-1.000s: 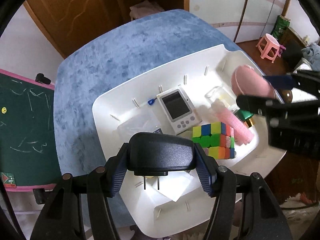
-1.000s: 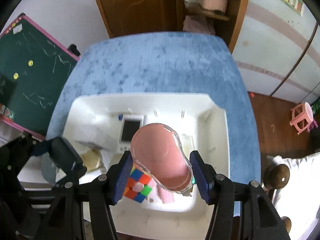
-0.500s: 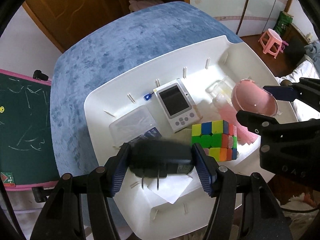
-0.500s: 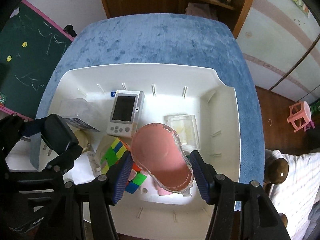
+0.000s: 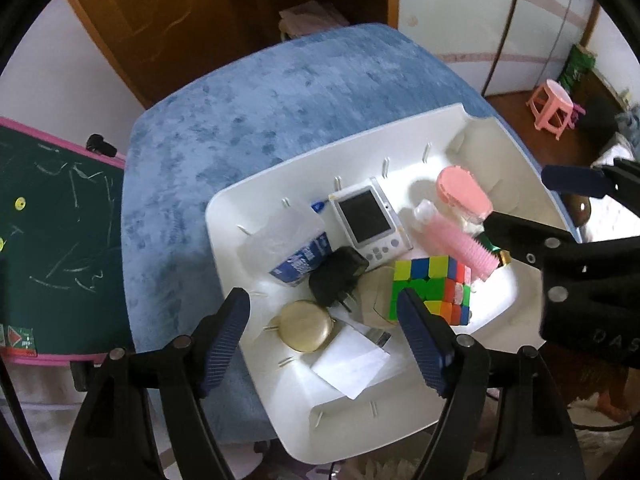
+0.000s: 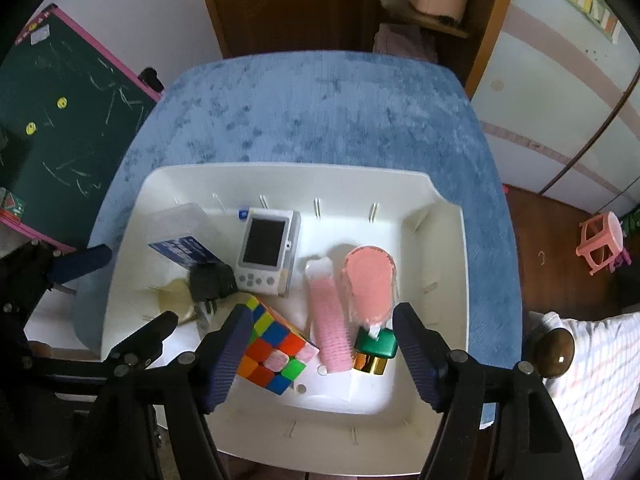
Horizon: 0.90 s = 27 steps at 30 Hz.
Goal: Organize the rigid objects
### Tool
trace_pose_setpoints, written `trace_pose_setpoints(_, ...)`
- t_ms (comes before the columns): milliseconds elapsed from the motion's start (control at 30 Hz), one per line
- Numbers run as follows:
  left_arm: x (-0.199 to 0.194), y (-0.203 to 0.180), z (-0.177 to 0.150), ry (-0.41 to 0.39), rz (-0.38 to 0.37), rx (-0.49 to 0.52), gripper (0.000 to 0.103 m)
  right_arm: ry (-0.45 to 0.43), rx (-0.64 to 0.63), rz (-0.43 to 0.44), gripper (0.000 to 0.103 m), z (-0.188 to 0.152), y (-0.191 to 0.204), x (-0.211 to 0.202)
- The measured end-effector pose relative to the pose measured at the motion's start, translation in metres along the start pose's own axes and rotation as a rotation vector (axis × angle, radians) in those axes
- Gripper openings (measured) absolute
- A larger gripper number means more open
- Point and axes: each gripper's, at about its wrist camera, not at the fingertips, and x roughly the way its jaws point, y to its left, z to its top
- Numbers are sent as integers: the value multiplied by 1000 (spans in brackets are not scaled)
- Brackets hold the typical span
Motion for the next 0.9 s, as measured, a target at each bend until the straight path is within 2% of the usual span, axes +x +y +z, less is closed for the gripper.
trace_pose_setpoints(400, -42, 14, -6, -77, 6, -57, 79, -81, 46, 12, 73, -5, 2, -50)
trace_pose_setpoints(567, -61, 22, -5, -111, 4, -125, 79, -98, 67, 11, 73, -9, 6, -68)
trace_pose_setpoints(900, -112, 18, 2, -218, 4, -185, 79, -168, 129, -15, 73, -15, 8, -116)
